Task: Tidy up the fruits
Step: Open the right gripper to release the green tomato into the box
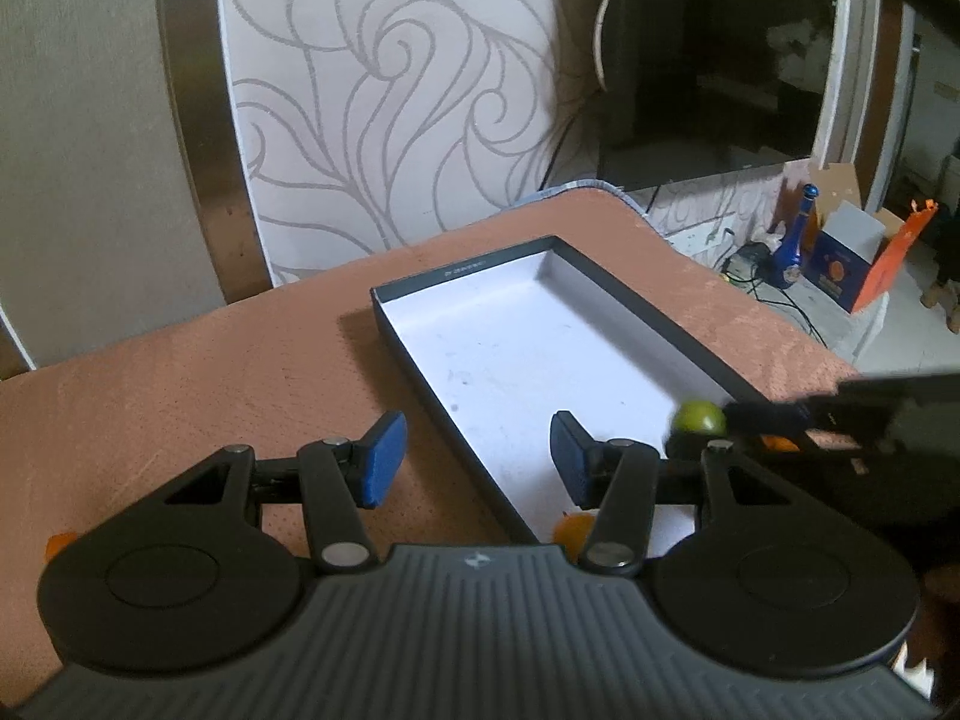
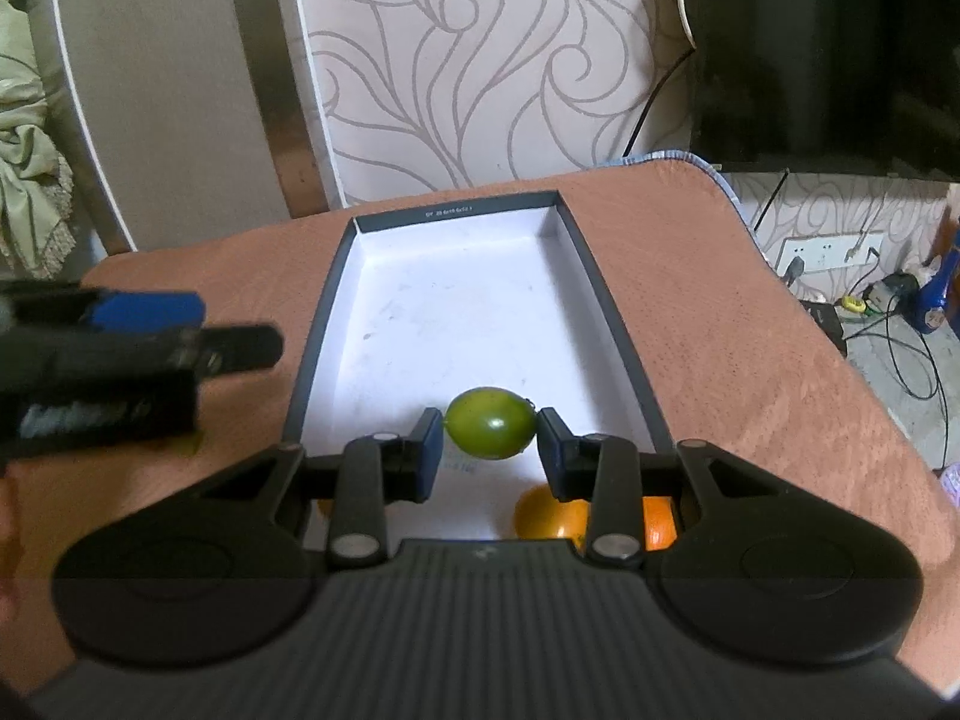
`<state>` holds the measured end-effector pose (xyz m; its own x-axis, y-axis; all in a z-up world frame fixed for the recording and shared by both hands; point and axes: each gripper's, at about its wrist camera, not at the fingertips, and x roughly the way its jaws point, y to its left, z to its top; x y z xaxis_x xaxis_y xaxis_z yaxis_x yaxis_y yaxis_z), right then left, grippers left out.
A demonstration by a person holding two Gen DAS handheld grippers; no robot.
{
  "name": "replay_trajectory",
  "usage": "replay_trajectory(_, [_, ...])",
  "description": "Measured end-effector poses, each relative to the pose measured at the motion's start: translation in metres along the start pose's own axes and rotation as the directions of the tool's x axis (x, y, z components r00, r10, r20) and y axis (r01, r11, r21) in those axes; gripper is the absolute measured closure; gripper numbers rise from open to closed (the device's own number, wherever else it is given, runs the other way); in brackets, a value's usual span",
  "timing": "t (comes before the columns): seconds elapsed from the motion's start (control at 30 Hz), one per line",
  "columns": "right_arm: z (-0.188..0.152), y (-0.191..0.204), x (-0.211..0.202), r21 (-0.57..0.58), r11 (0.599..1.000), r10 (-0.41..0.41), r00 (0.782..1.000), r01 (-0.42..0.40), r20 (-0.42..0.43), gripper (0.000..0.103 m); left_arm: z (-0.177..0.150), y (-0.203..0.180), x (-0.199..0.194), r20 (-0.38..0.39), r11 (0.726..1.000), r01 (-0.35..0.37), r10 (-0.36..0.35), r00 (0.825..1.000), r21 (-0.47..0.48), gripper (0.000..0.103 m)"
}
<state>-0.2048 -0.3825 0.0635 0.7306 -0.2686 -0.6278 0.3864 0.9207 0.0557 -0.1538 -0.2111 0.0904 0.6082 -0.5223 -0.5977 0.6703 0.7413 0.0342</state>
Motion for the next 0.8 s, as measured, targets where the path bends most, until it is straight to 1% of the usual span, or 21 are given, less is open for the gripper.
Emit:
replay_trajectory(0.1, [0.008,-0.001,0.010,-0.014,1.000,-0.007,1.000,0.007,-0.013,0.065,-0.004,-0.001,-0.001,-0.005,1.000,0.006,-0.006,1.000,0.010,0.043])
replay_trajectory(0.23, [0.012,-0.003,0.017,0.016,1.000,-0.009,1.000,0.009,-0.029,0.064,-0.007,-0.001,0.001,-0.026,1.000,0.006,-0.006,1.000,0.021,0.042])
replay_trajectory(0.37, [0.011,0.000,0.011,0.028,1.000,-0.001,1.000,0.001,0.004,0.064,-0.008,-0.003,-0.001,-0.035,0.999,0.008,-0.006,0.999,0.040,0.042])
replay_trajectory(0.4, [0.011,0.000,0.008,0.033,0.999,-0.001,1.000,0.001,0.016,0.063,-0.008,-0.003,-0.001,-0.034,0.999,0.009,-0.007,0.999,0.045,0.042])
replay_trajectory(0.53, [0.011,-0.001,-0.003,0.049,0.999,-0.012,0.999,0.009,0.052,0.063,-0.009,-0.005,-0.003,-0.035,0.998,0.017,-0.015,0.999,0.058,0.042])
replay_trajectory(0.8, [0.006,0.002,-0.031,0.073,0.997,-0.038,0.995,0.031,0.096,0.063,-0.014,-0.015,-0.011,-0.035,0.994,0.066,-0.063,0.997,0.086,0.042])
